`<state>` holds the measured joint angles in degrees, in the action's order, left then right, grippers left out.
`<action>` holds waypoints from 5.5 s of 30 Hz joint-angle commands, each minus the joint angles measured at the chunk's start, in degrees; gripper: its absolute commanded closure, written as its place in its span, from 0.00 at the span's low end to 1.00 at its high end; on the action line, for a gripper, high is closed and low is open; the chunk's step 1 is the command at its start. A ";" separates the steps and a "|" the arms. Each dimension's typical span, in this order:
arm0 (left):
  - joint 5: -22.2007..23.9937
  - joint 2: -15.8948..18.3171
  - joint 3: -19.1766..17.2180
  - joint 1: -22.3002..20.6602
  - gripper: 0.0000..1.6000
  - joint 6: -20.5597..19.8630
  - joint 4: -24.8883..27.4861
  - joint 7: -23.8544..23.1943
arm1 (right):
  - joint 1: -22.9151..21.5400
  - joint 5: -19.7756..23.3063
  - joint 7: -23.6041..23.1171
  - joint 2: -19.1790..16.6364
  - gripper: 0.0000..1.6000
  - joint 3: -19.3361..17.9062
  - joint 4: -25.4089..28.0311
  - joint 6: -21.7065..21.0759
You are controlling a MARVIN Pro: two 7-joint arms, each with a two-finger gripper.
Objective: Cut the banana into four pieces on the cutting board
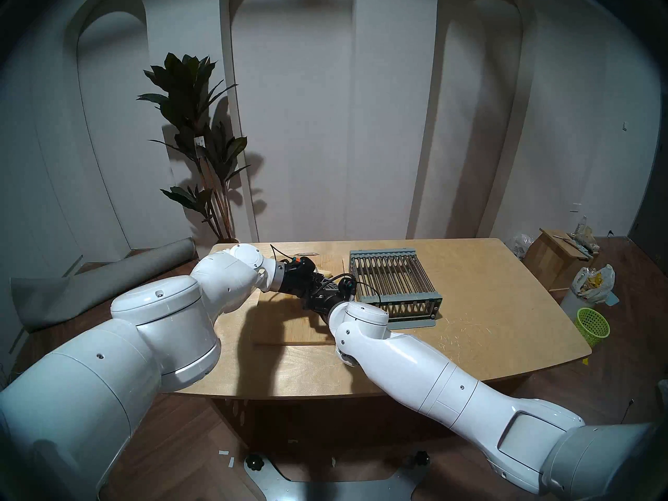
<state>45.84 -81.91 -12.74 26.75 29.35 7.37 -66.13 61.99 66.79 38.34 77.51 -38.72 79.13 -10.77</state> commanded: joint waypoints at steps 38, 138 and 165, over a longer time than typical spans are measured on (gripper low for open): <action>8.50 5.40 -8.82 -3.21 1.00 -7.29 -1.64 7.60 | -6.52 2.49 -1.59 2.26 1.00 -4.11 -3.14 -2.15; 2.38 0.26 -7.69 -2.88 1.00 -1.58 1.58 16.10 | -8.85 5.74 0.18 4.94 1.00 -3.90 -6.45 -8.69; -5.11 1.40 0.55 0.61 1.00 3.30 1.53 13.89 | -9.37 5.63 -0.41 5.59 1.00 -3.99 -7.71 -8.78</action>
<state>43.26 -80.55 -14.52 27.16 31.55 8.96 -51.04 53.62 72.16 38.32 82.11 -42.47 70.98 -19.58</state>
